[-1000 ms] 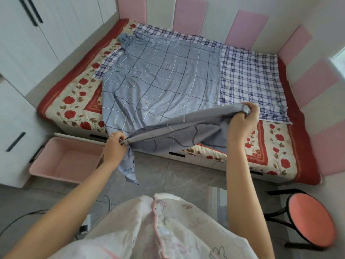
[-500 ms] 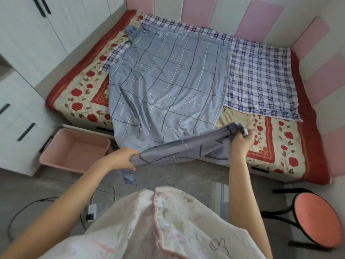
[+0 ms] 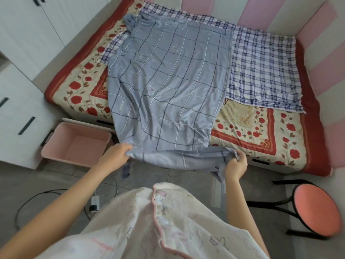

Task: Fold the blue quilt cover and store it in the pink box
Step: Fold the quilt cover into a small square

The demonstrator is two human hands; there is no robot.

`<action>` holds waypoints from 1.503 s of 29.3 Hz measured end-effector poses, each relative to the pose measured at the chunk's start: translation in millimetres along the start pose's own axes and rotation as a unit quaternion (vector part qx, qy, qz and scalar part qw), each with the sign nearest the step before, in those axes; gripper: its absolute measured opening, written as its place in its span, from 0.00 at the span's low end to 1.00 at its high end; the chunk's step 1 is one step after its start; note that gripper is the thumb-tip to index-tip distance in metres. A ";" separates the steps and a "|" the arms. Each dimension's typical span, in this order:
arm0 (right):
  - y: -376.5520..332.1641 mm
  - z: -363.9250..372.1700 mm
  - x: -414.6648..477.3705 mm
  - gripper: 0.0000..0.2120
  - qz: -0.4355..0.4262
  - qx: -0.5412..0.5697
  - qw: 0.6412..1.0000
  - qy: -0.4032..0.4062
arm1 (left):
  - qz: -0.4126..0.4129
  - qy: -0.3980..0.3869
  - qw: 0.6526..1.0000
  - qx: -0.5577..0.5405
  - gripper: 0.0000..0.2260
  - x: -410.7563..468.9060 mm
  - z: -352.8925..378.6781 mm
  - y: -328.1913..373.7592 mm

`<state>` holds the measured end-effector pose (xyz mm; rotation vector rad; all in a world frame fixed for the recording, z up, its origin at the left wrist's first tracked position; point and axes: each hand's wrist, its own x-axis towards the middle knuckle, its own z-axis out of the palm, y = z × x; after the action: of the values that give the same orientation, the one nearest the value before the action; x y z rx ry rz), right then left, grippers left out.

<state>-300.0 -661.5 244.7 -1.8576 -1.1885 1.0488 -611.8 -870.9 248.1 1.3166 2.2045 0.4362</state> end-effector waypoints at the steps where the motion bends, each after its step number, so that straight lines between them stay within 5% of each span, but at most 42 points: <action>1: -5.7 -0.9 -2.7 0.16 -0.025 -0.017 0.997 -0.068 | 0.030 0.036 0.998 -0.030 0.14 -2.1 -3.5 14.1; 4: -32.0 5.5 -27.3 0.10 -0.116 -0.147 0.923 -0.337 | 0.106 0.055 0.991 -0.068 0.11 -4.0 -4.5 53.3; 6: -53.4 17.0 -58.2 0.24 -0.171 -0.268 0.820 -0.476 | 0.141 0.071 0.985 -0.070 0.16 -1.8 2.3 75.0; 8: -68.9 37.3 -91.1 0.38 -0.245 -0.342 0.749 -0.512 | 0.157 0.078 0.983 -0.055 0.18 3.6 2.8 95.3; 9: -71.3 47.0 -103.7 0.38 -0.300 -0.362 0.734 -0.489 | 0.167 0.083 0.981 -0.045 0.16 5.1 2.6 104.3; 12: -71.7 64.2 -114.3 0.16 -0.378 -0.356 0.764 -0.384 | 0.190 0.101 0.976 -0.019 0.11 5.4 0.6 119.4; 15: -73.1 61.9 -106.5 0.06 -0.429 -0.251 0.793 -0.354 | 0.203 0.179 0.962 -0.032 0.10 -1.7 -8.0 126.6; 21: -101.0 47.0 -103.7 0.12 -0.507 -0.162 0.791 -0.302 | 0.100 0.305 0.946 -0.048 0.15 2.2 -7.0 112.2; 28: -121.6 29.7 -94.6 0.13 -0.466 -0.012 0.830 -0.307 | 0.002 0.362 0.925 -0.116 0.11 10.9 0.2 58.8; 36: -112.5 26.3 -73.1 0.18 -0.446 0.016 0.847 -0.288 | 0.068 0.359 0.919 -0.149 0.11 11.3 7.3 50.2; 44: -107.9 28.2 -67.2 0.19 -0.418 0.052 0.864 -0.275 | 0.214 0.353 0.909 -0.056 0.08 2.1 20.2 38.9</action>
<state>-383.0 -683.2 342.6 -0.7604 -1.9620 1.0895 -573.1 -850.6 251.5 1.7771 2.3507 1.3695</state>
